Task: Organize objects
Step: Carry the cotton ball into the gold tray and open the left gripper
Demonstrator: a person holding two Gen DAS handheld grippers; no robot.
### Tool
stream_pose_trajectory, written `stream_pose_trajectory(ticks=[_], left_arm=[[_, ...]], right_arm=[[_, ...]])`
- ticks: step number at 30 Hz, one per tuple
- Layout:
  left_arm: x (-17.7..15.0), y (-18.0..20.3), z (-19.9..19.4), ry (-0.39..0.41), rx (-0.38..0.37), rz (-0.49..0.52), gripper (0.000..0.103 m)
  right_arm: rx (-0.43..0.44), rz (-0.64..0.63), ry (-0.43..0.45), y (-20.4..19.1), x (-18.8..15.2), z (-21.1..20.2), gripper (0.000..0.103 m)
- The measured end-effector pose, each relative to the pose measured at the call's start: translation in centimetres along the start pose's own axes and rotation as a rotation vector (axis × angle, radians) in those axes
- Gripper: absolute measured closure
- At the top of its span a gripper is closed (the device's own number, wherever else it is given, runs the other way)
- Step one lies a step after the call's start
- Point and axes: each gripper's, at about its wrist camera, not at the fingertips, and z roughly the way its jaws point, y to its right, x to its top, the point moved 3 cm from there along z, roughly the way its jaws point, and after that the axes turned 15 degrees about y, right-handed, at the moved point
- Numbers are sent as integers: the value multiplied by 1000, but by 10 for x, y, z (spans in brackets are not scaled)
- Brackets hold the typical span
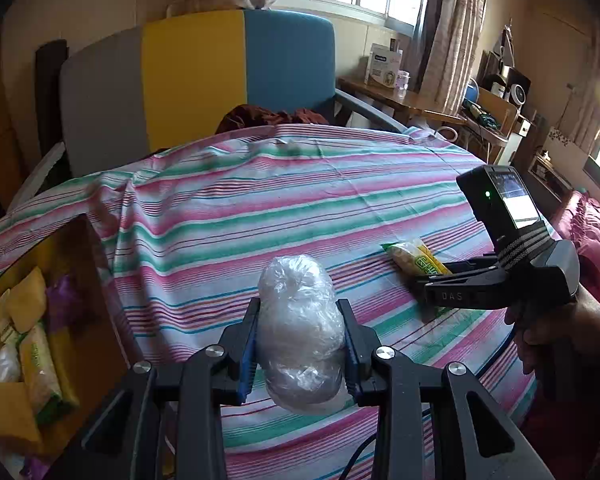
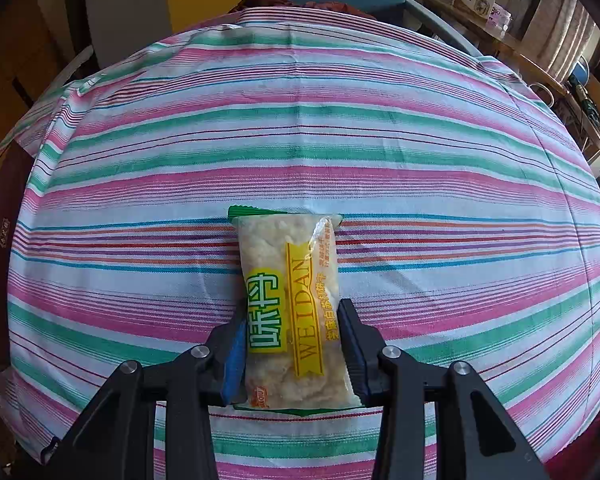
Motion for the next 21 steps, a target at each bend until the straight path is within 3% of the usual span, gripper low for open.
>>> stream_pose_trajectory(ticks=[12, 21], left_arm=[[8, -56, -55, 76, 124, -55, 68], [-9, -101, -72, 68, 206, -115, 68]], right_arm=[[-21, -23, 20, -13, -12, -5, 60], [-49, -65, 34, -24, -17, -11, 61]])
